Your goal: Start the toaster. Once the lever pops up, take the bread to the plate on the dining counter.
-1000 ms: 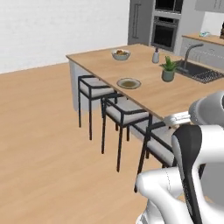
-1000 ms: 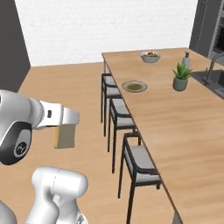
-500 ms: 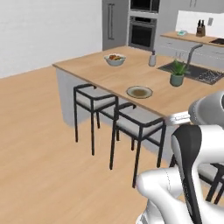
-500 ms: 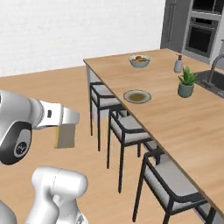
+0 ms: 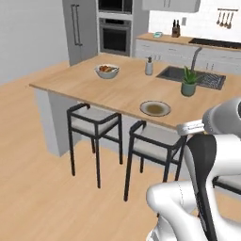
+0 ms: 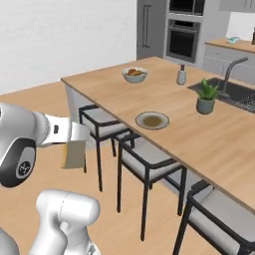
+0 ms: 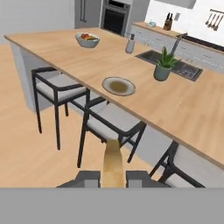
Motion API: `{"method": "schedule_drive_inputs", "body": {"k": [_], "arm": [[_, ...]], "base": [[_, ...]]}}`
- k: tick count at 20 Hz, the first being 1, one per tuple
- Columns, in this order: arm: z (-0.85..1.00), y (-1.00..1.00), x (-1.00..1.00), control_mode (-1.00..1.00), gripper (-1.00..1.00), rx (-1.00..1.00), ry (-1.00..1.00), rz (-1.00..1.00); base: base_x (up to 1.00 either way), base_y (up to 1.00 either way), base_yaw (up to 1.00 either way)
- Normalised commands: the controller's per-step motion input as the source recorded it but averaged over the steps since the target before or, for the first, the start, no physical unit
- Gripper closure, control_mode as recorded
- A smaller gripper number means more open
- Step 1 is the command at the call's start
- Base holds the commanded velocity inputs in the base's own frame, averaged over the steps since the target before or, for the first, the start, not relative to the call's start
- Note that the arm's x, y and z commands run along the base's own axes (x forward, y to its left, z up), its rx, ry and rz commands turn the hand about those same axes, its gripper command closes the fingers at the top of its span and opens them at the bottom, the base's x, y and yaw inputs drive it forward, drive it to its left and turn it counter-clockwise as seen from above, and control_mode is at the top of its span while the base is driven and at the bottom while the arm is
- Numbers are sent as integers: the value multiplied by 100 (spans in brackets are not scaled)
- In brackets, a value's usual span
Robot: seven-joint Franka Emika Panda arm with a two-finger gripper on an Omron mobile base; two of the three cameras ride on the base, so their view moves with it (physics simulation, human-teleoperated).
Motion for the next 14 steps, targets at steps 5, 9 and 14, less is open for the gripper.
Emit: {"method": "schedule_drive_inputs", "body": {"k": [5, 9, 14], "arm": [[0, 0, 0, 100, 100, 0, 0, 0], [0, 0, 0, 100, 100, 0, 0, 0], [0, 0, 0, 100, 100, 0, 0, 0]], "base": [[56, 80, -53], [56, 78, -55], [57, 72, -55]]}}
